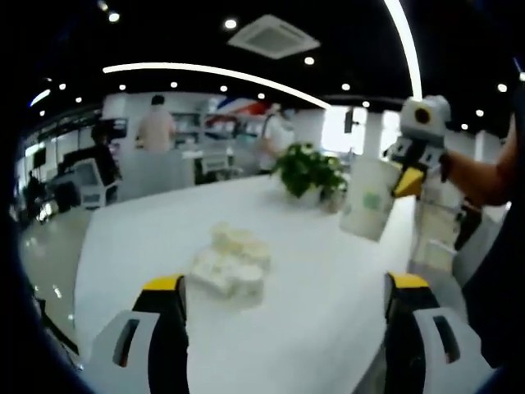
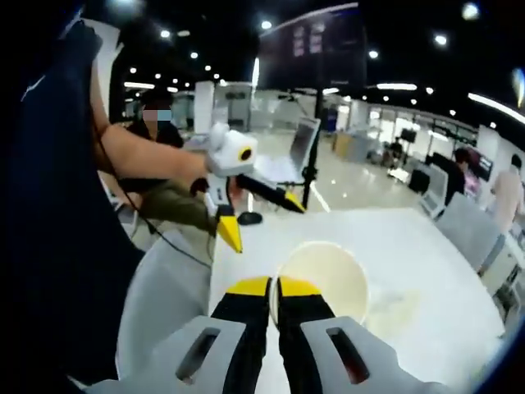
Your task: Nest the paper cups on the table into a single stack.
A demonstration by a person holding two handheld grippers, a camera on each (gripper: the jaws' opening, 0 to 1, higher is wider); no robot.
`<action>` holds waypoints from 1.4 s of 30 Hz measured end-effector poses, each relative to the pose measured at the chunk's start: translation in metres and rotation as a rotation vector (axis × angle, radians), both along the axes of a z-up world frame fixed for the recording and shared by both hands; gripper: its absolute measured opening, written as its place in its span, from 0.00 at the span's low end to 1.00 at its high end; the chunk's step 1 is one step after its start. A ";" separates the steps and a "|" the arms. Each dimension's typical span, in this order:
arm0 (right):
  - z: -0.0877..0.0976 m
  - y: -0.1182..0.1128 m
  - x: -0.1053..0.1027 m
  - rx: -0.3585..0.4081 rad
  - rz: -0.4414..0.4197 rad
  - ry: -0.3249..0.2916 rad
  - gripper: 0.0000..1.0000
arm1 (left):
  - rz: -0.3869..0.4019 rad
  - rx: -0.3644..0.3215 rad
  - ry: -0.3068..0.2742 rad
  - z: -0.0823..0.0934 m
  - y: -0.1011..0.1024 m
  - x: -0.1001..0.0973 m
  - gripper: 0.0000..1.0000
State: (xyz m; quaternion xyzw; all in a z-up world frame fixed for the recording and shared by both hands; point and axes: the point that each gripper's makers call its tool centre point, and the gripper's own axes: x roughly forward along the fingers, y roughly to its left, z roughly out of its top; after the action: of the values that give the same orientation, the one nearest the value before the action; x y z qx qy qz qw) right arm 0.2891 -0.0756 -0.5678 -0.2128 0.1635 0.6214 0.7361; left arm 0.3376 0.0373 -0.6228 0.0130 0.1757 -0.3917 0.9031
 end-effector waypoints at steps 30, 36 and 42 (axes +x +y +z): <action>-0.040 0.000 0.020 -0.235 -0.088 -0.097 0.00 | 0.052 -0.016 -0.061 -0.008 0.027 -0.007 0.99; -0.053 -0.002 0.021 -0.251 -0.103 -0.115 0.00 | 0.057 -0.011 -0.057 -0.009 0.028 -0.007 0.99; -0.065 -0.001 0.022 -0.238 -0.121 -0.113 0.00 | 0.065 -0.010 -0.047 -0.013 0.028 -0.008 0.99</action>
State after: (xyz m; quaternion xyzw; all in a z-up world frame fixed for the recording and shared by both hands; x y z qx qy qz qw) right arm 0.3114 -0.0769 -0.6332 -0.3230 0.2070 0.5389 0.7499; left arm 0.3301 0.0648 -0.6354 0.0122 0.1527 -0.3624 0.9194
